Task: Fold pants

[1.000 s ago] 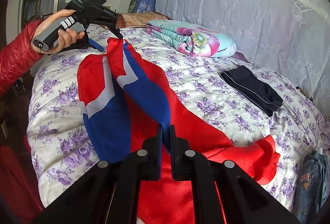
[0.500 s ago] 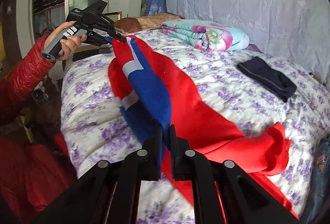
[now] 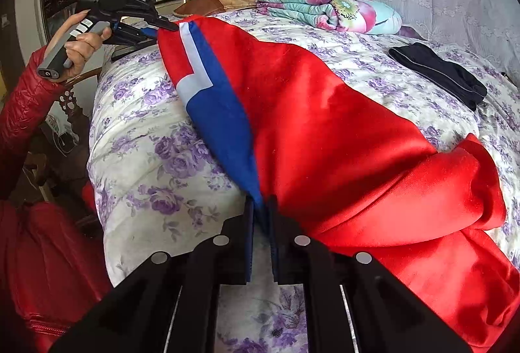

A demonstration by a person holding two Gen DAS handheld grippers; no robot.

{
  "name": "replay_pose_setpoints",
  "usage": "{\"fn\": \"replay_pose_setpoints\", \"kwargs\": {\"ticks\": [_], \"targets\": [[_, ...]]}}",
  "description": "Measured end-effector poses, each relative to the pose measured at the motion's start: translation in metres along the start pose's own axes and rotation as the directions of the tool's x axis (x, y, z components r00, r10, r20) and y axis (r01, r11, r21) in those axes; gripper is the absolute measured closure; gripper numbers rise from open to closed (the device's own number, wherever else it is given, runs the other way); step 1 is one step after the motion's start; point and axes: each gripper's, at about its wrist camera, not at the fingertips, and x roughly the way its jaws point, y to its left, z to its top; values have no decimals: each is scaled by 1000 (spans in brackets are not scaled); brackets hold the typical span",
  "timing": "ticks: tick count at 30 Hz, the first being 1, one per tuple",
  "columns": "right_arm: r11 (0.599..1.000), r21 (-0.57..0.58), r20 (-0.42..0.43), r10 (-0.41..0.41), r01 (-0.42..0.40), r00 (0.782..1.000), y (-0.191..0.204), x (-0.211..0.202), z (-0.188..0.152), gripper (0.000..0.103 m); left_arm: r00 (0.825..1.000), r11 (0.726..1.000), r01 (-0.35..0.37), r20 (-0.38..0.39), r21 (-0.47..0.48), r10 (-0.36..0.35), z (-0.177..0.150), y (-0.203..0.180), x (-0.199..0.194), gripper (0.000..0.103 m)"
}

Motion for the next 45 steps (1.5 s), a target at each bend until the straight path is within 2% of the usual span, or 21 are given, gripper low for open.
{"fn": "replay_pose_setpoints", "kwargs": {"ticks": [2,4,7,9,11,14,16,17,18,22,24,25,27,28,30,31,32,35,40,42,45], "targets": [[1000,23,4,18,-18,1000,-5,0,1,94,998,995,-63,36,76,60,0,-14,-5,76],[998,42,9,36,-36,999,-8,0,0,94,988,986,-143,66,84,138,7,-12,-3,60],[997,59,13,54,-54,998,-11,-1,-1,94,969,971,-240,58,-3,240,23,20,8,60],[996,68,17,60,-61,998,-13,-1,-1,93,977,972,-200,51,-126,208,25,48,3,60],[995,77,20,68,-69,997,-13,0,-1,93,987,979,-123,81,-162,137,20,51,-8,60],[990,106,21,93,-94,995,-18,1,-1,93,992,997,-82,99,5,81,7,8,-13,60],[988,119,24,100,-102,995,-19,0,-1,93,997,988,-42,73,149,32,-3,-32,-1,57],[988,119,26,97,-99,995,-19,0,-1,93,999,978,-22,48,210,12,-7,-50,8,49],[989,118,27,90,-93,996,-18,0,-1,93,1000,968,-10,25,253,4,-10,-65,18,41],[991,115,32,65,-68,997,-14,-1,-2,91,998,945,4,-58,326,16,-13,-90,72,38],[987,132,41,81,-86,996,-15,-3,-3,86,996,943,-14,-84,334,44,-12,-84,103,36],[982,152,51,106,-113,993,-17,-6,-3,77,996,940,-11,-84,340,42,-15,-79,113,36],[967,205,90,133,-149,987,-22,-19,0,67,1000,907,5,-4,421,-4,-28,-82,109,23],[963,226,122,123,-148,985,-25,-30,5,57,1000,887,-14,7,461,12,-35,-88,110,20],[960,260,211,46,-101,976,-37,-55,21,35,997,840,-78,38,538,68,-49,-101,112,5],[955,292,248,-21,-54,968,-47,-66,31,21,993,811,-116,55,573,103,-54,-107,116,5],[941,338,252,-96,5,963,-60,-72,41,15,987,781,-160,74,604,145,-58,-113,120,5],[866,463,111,-266,187,957,-104,-53,67,14,974,737,-221,109,638,198,-62,-119,125,5],[781,546,-128,-281,304,951,-159,11,66,16,989,798,-145,82,584,120,-53,-109,116,5],[749,558,-193,-301,357,934,-168,26,57,19,994,820,-108,68,562,85,-49,-104,113,5],[749,513,-229,-351,419,908,-173,33,44,26,997,837,-74,57,541,52,-47,-102,111,5]]}}
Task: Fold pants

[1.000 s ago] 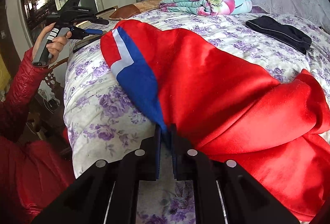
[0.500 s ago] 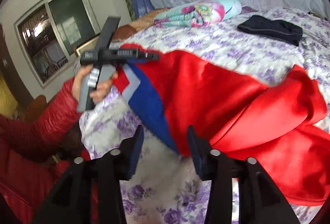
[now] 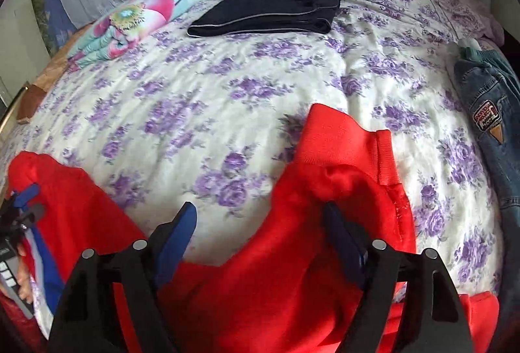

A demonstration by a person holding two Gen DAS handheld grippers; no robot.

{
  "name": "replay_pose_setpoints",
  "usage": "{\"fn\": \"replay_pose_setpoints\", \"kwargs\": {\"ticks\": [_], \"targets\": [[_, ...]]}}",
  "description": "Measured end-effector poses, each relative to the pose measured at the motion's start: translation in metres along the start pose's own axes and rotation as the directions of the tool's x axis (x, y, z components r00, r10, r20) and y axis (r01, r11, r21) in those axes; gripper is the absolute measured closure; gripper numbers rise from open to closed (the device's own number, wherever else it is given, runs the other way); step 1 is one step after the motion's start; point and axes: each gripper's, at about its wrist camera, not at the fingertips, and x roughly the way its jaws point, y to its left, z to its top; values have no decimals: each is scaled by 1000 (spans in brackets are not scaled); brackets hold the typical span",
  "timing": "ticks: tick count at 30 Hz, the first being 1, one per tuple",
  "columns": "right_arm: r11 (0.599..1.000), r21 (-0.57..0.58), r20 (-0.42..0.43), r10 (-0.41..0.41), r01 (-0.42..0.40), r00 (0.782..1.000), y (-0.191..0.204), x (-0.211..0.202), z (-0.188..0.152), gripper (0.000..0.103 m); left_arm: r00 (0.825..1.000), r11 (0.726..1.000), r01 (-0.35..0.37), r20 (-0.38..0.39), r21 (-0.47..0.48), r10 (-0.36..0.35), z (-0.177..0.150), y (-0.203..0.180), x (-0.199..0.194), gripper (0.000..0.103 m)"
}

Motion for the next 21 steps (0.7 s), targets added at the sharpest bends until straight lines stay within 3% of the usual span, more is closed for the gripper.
{"fn": "replay_pose_setpoints", "kwargs": {"ticks": [3,5,7,12,15,17,18,19,21], "targets": [[1000,-19,54,-18,19,998,-6,-5,-9,48,1000,999,27,8,-18,-27,1,3,-1,5],[1000,-20,83,-3,4,997,-10,-11,-11,77,999,998,46,14,-30,-45,1,6,-2,5],[999,9,120,46,-48,992,-17,-21,-13,89,998,997,63,18,-43,-62,1,8,-3,5],[976,139,288,122,-167,950,-51,-84,-41,91,997,997,69,19,-47,-68,1,8,-3,5],[940,272,361,100,-208,927,-95,-124,-83,91,997,996,72,21,-50,-71,1,8,-3,5],[919,353,345,47,-176,937,-120,-135,-114,89,997,996,69,24,-49,-68,1,8,-4,5],[909,387,297,34,-152,954,-130,-133,-129,84,998,997,67,24,-47,-66,0,7,-4,5],[896,424,257,23,-134,966,-139,-130,-142,70,998,997,65,24,-46,-63,0,7,-4,5],[869,481,254,-8,-119,967,-150,-134,-161,68,998,997,62,23,-45,-61,0,7,-4,5]]}}
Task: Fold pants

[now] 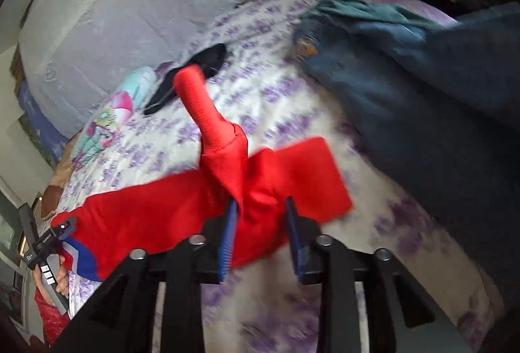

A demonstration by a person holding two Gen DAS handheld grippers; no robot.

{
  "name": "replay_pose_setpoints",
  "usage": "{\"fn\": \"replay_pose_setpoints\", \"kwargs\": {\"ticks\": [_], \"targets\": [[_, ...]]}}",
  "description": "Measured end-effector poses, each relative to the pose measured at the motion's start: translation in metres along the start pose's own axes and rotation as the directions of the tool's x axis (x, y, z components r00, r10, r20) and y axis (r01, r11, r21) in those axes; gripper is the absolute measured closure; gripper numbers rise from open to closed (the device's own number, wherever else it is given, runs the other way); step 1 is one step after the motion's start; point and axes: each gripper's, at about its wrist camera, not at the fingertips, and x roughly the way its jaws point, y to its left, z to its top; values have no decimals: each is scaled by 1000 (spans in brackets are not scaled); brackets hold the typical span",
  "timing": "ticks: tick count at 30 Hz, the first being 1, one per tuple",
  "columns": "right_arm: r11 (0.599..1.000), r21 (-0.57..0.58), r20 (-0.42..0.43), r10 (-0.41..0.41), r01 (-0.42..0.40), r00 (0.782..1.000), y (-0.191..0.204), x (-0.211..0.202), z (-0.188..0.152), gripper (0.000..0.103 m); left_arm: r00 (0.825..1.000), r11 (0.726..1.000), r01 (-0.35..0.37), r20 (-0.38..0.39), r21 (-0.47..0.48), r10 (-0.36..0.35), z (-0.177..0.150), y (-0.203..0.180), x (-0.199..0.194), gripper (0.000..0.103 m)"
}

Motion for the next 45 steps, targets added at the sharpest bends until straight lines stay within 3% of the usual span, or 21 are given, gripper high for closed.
{"fn": "replay_pose_setpoints", "kwargs": {"ticks": [5,7,9,11,14,16,18,21,23,26,28,30,32,33,34,36,40,43,44,45], "targets": [[998,-54,174,52,-43,983,23,-24,13,67,1000,1000,0,0,1,0,0,1,0,5],[991,-125,199,79,-55,977,43,-23,23,65,1000,1000,2,0,-1,-2,0,1,-1,5],[978,-201,179,88,-51,980,63,-11,28,52,1000,1000,7,1,-4,-7,0,1,-1,5],[959,-278,103,76,-45,992,74,10,26,33,1000,1000,12,2,-9,-12,0,3,-1,5],[952,-306,-113,-14,-22,993,65,60,11,32,1000,1000,5,0,-4,-5,0,2,-1,5],[944,-327,-89,22,-50,996,60,58,2,32,1000,1000,-10,-3,8,10,-1,0,0,5],[940,-339,-74,3,-28,997,65,51,1,32,1000,999,-26,-9,20,26,-1,-2,1,5],[937,-349,25,-8,16,1000,82,32,5,32,999,998,-52,-17,22,52,-1,-5,-1,5],[907,-419,61,69,-38,996,107,20,11,28,998,999,-52,-27,-16,52,0,-7,-7,5],[846,-525,77,156,-93,985,150,18,9,16,997,994,71,-11,-80,-72,-3,-17,-21,5],[798,-586,12,182,-141,983,175,33,0,16,996,993,93,-4,-73,-93,-9,-29,-23,5],[753,-626,-103,175,-200,979,193,62,-16,16,998,999,39,-56,-29,-41,-19,-39,-9,5],[726,-642,-260,94,-245,961,197,98,-39,14,993,996,-51,-106,71,59,-33,-47,13,5],[721,-647,-291,68,-248,954,196,109,-45,12,989,982,-103,-87,157,118,-40,-59,13,5],[728,-631,-290,97,-266,952,194,103,-41,10,983,966,-146,-79,213,166,-43,-69,12,5],[749,-597,-292,131,-287,947,193,95,-31,10,977,954,-181,-69,239,203,-44,-76,9,5],[762,-513,-318,260,-396,912,214,93,-2,10,995,987,-102,-9,121,104,-19,-64,-8,5],[709,-545,-327,312,-448,892,256,104,19,10,997,997,-79,7,18,79,9,-47,-9,5],[695,-519,-356,353,-497,865,269,112,28,10,997,997,-82,4,-10,82,15,-39,-5,5],[689,-443,-406,416,-573,814,278,122,39,10,995,995,-96,-17,-35,96,17,-30,3,5]]}}
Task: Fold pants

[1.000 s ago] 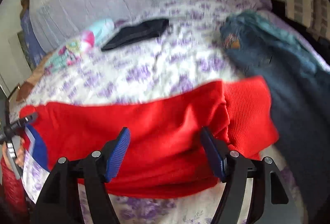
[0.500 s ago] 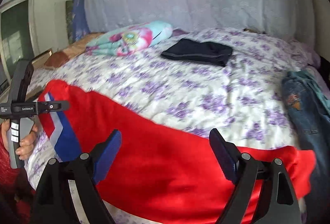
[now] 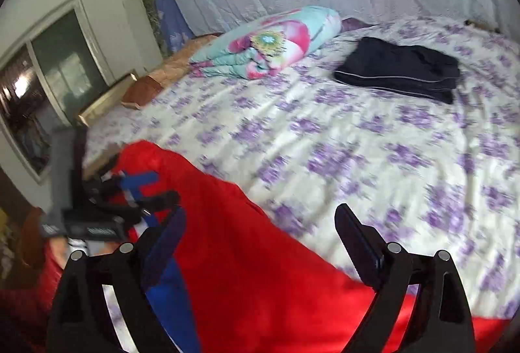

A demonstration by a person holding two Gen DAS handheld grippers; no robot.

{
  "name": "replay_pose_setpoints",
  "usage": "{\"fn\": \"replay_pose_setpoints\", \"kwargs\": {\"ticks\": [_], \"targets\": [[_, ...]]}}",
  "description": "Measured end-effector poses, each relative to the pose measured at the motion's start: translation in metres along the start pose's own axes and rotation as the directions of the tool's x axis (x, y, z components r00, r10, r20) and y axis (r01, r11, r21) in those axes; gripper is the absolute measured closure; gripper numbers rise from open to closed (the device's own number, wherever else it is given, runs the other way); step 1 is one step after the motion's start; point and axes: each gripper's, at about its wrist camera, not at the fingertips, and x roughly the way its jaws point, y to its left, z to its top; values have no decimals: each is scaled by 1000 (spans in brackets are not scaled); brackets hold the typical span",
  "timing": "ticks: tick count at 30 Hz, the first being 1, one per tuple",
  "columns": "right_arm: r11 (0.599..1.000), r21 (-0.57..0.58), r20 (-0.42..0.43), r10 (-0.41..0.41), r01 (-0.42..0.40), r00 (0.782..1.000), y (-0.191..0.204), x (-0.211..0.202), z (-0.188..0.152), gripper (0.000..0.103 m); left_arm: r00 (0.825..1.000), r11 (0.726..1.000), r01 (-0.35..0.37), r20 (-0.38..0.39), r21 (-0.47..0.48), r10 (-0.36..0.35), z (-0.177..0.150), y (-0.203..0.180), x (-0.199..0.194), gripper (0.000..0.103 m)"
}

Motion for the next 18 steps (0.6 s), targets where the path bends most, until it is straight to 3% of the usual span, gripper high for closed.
{"fn": "replay_pose_setpoints", "kwargs": {"ticks": [2,3,4,7,9,13,16,18], "targets": [[960,157,-33,240,-232,970,-11,23,25,10,998,999,-21,-61,-46,18,-6,19,21,5],[933,209,-74,314,-293,946,-14,38,34,10,1000,1000,-6,-8,-12,6,-13,19,17,5],[921,237,-117,343,-309,932,-14,53,42,10,1000,1000,-8,15,8,8,-17,16,12,5],[928,253,-205,328,-274,922,-11,85,48,10,999,999,-35,43,20,34,-26,10,8,5],[903,286,-244,393,-321,887,-6,99,39,10,998,999,-44,36,22,43,-25,9,10,5],[879,320,-316,450,-352,835,0,116,8,10,999,1000,-25,36,8,24,-23,14,11,5],[862,323,-320,488,-390,812,2,109,4,10,999,1000,5,48,-15,-4,-22,18,9,5],[831,352,-312,539,-432,782,2,104,4,8,998,999,19,53,-29,-17,-22,20,8,5]]}}
